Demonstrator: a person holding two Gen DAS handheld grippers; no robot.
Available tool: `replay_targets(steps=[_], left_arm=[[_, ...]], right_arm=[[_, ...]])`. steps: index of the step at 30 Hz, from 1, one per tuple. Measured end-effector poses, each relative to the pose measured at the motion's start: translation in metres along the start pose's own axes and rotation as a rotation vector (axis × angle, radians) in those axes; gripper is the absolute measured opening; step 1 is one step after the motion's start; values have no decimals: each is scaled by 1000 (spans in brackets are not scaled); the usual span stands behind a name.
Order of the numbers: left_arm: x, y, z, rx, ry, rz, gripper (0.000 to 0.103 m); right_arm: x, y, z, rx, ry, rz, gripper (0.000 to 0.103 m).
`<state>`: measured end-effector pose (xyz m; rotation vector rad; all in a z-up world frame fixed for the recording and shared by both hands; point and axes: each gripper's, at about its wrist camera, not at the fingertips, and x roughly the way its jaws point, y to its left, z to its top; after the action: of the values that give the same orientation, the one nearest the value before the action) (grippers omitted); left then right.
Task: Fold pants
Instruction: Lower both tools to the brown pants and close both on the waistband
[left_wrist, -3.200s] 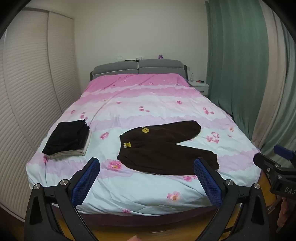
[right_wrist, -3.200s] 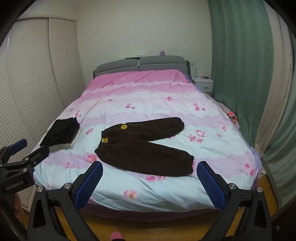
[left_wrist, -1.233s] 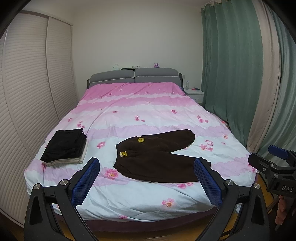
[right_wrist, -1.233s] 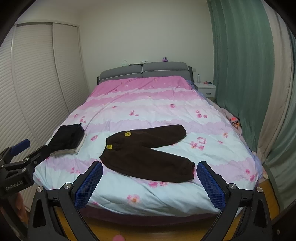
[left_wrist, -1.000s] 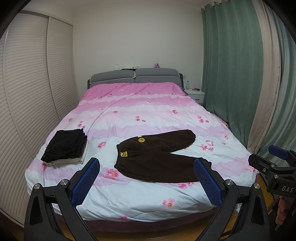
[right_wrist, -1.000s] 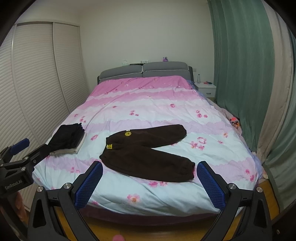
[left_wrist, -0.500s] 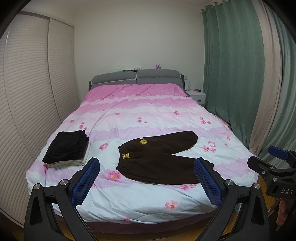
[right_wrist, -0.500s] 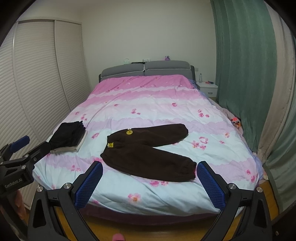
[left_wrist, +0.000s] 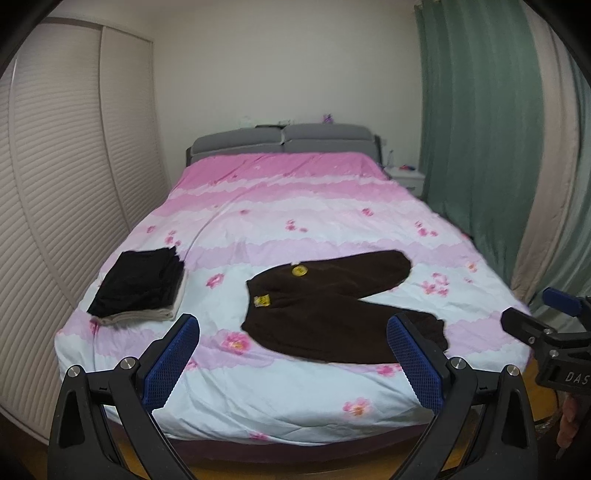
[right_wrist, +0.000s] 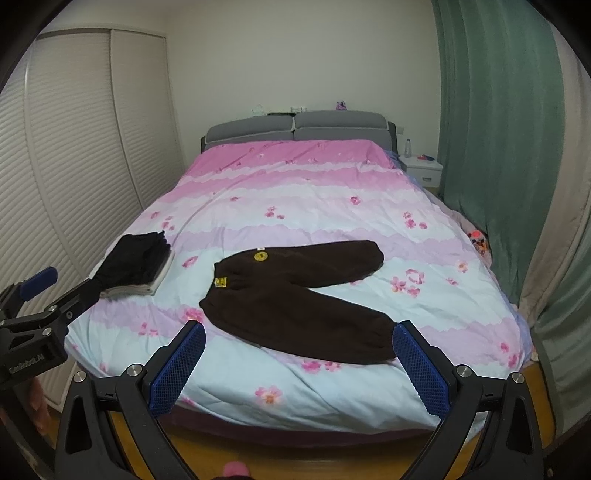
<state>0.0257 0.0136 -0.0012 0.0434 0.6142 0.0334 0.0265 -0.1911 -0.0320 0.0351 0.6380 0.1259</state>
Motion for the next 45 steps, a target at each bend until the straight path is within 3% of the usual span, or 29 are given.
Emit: replay_targets(steps=[4, 11, 15, 20, 24, 30, 33, 39, 45], left_arm=[[39, 13, -10, 1, 68, 42, 103], [134, 35, -15, 70, 130, 36, 103], [201, 43, -24, 58, 164, 37, 103], [284, 49, -47, 64, 304, 25, 103], [341, 57, -68, 1, 439, 26, 103], [396, 62, -94, -66, 556, 28, 103], [423, 60, -107, -101, 614, -14, 103], [466, 57, -124, -155, 689, -55, 103], [497, 71, -141, -323, 776, -106, 103]], right_arm=[[34, 4, -4, -4, 46, -15, 103], [118, 16, -18, -15, 134, -1, 103], [178, 20, -24, 4, 211, -53, 103], [248, 16, -44, 72, 276, -136, 103], [295, 6, -62, 170, 354, -147, 103], [357, -18, -92, 327, 474, -101, 103], [378, -29, -109, 397, 514, -118, 102], [394, -52, -132, 506, 526, -148, 102], [411, -65, -146, 576, 537, -163, 102]])
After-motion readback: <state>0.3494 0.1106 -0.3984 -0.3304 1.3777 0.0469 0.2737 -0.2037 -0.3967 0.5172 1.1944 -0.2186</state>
